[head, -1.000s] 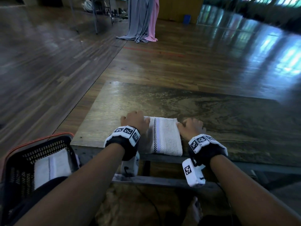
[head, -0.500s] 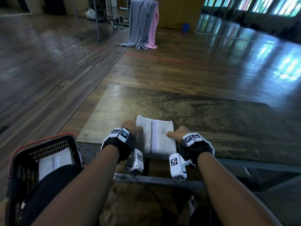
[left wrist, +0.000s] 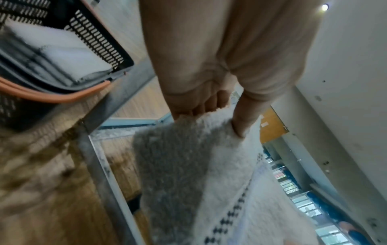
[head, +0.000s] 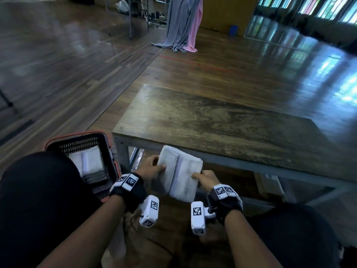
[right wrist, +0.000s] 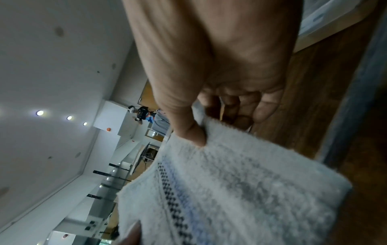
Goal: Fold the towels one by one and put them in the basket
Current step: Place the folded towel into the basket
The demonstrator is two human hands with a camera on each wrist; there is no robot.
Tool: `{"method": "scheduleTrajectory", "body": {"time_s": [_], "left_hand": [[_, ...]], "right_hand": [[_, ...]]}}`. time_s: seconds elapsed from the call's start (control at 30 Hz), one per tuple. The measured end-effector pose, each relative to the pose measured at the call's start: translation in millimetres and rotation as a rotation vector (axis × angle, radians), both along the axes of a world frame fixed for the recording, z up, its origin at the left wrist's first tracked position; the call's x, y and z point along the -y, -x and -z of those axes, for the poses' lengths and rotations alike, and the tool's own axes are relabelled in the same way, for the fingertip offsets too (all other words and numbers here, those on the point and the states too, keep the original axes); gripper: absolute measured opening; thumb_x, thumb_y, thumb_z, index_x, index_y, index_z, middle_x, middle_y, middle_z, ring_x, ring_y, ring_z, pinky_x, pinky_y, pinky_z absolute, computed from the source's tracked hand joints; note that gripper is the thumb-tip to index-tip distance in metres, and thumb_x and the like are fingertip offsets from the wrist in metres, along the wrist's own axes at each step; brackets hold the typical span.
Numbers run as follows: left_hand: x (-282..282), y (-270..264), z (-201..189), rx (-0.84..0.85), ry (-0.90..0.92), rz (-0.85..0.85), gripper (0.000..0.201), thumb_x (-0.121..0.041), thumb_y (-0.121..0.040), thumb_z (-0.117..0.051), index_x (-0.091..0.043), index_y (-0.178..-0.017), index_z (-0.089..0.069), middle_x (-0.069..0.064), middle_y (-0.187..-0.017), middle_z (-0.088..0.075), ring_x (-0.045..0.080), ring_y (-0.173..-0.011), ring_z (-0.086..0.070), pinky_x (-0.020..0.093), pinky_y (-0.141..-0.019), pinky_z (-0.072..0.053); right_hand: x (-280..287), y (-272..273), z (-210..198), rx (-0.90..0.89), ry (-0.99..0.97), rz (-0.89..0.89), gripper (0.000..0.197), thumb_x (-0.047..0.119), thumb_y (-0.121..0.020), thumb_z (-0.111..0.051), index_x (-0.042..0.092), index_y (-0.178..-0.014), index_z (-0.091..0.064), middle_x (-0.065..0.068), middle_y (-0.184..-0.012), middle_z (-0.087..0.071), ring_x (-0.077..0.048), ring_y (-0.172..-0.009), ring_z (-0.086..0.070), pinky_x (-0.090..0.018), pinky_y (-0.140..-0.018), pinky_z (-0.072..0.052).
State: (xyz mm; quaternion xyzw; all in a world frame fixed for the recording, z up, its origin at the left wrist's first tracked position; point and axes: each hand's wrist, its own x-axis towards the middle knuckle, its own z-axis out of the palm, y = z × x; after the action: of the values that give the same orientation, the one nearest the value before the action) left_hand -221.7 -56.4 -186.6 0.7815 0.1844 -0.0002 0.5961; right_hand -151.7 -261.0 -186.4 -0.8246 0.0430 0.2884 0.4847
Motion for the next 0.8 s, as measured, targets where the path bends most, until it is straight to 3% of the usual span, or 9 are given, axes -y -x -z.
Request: {"method": "scheduleTrajectory", "body": {"time_s": [0.07,0.17,0.2,0.3,0.43,0.53,0.6,0.73,0.8], "left_hand": [[-7,21,-2,0.018,-0.011,0.004,0.019,-0.006,-0.086,-0.061,-0.001,-0.104,-0.055,0.012,-0.098,-0.059,0.018,-0.093,-0.053,0.023,-0.078,-0.044],[-22,54,-10,0.038,0.127,-0.062,0.02,-0.002,-0.086,-0.06,-0.002,-0.103,-0.049,0.015,-0.102,-0.058,0.022,-0.097,-0.054,0.037,-0.086,-0.046],[-27,65,-12,0.048,0.184,-0.097,0.02,-0.002,-0.087,-0.059,-0.003,-0.104,-0.048,0.016,-0.101,-0.058,0.023,-0.095,-0.055,0.037,-0.082,-0.049],[-42,98,-14,0.029,0.263,-0.242,0.009,-0.009,-0.089,-0.058,-0.009,-0.095,-0.05,0.006,-0.088,-0.059,0.015,-0.078,-0.058,0.025,-0.062,-0.05],[-65,149,-3,-0.077,0.295,-0.326,0.008,-0.013,-0.091,-0.056,-0.005,-0.093,-0.053,0.003,-0.075,-0.054,0.01,-0.064,-0.052,0.02,-0.051,-0.044],[-82,181,14,-0.227,0.366,-0.374,0.01,-0.013,-0.092,-0.054,-0.005,-0.098,-0.056,0.002,-0.072,-0.057,0.009,-0.058,-0.053,0.016,-0.043,-0.043],[-100,189,31,-0.29,0.351,-0.454,0.018,-0.011,-0.092,-0.055,0.0,-0.105,-0.059,-0.001,-0.061,-0.058,0.003,-0.041,-0.051,0.012,-0.036,-0.037],[-153,183,65,-0.354,0.258,-0.545,0.02,-0.008,-0.088,-0.059,0.004,-0.104,-0.063,-0.005,-0.054,-0.06,0.0,-0.037,-0.05,0.012,-0.04,-0.038],[-185,175,77,-0.369,0.272,-0.578,0.013,-0.009,-0.086,-0.061,-0.002,-0.097,-0.064,0.004,-0.069,-0.065,0.012,-0.057,-0.057,0.018,-0.052,-0.042]], "right_hand": [[-1,13,-3,0.011,-0.077,-0.014,0.024,0.01,-0.084,-0.061,0.003,-0.107,-0.061,-0.009,-0.094,-0.07,-0.012,-0.072,-0.064,-0.018,-0.05,-0.051],[-17,21,-20,0.084,-0.139,-0.091,0.028,0.013,-0.082,-0.065,0.009,-0.109,-0.061,-0.011,-0.105,-0.068,-0.025,-0.096,-0.065,-0.038,-0.084,-0.054],[-25,24,-25,0.089,-0.166,-0.118,0.022,0.014,-0.082,-0.065,0.012,-0.104,-0.062,-0.011,-0.106,-0.068,-0.026,-0.098,-0.064,-0.041,-0.084,-0.052],[-58,39,-30,0.058,-0.23,-0.193,0.011,0.021,-0.085,-0.063,0.017,-0.096,-0.062,-0.005,-0.1,-0.069,-0.017,-0.086,-0.065,-0.031,-0.066,-0.048],[-104,65,-18,-0.032,-0.247,-0.327,0.023,0.021,-0.091,-0.057,0.008,-0.11,-0.057,-0.016,-0.108,-0.065,-0.026,-0.092,-0.062,-0.043,-0.082,-0.051],[-133,88,-4,-0.118,-0.191,-0.474,0.022,0.013,-0.092,-0.054,0.007,-0.113,-0.054,-0.015,-0.108,-0.062,-0.025,-0.092,-0.06,-0.04,-0.082,-0.051],[-155,98,12,-0.169,-0.147,-0.56,0.032,0.007,-0.091,-0.053,0.006,-0.123,-0.051,-0.015,-0.113,-0.062,-0.027,-0.098,-0.061,-0.041,-0.088,-0.051],[-215,89,42,-0.099,-0.052,-0.713,0.036,0.005,-0.09,-0.052,0.003,-0.126,-0.05,-0.015,-0.119,-0.06,-0.018,-0.093,-0.057,-0.012,-0.062,-0.048],[-250,79,60,-0.11,-0.031,-0.699,0.036,0.005,-0.091,-0.051,0.003,-0.126,-0.049,-0.017,-0.119,-0.06,-0.021,-0.094,-0.057,-0.018,-0.068,-0.049]]}}
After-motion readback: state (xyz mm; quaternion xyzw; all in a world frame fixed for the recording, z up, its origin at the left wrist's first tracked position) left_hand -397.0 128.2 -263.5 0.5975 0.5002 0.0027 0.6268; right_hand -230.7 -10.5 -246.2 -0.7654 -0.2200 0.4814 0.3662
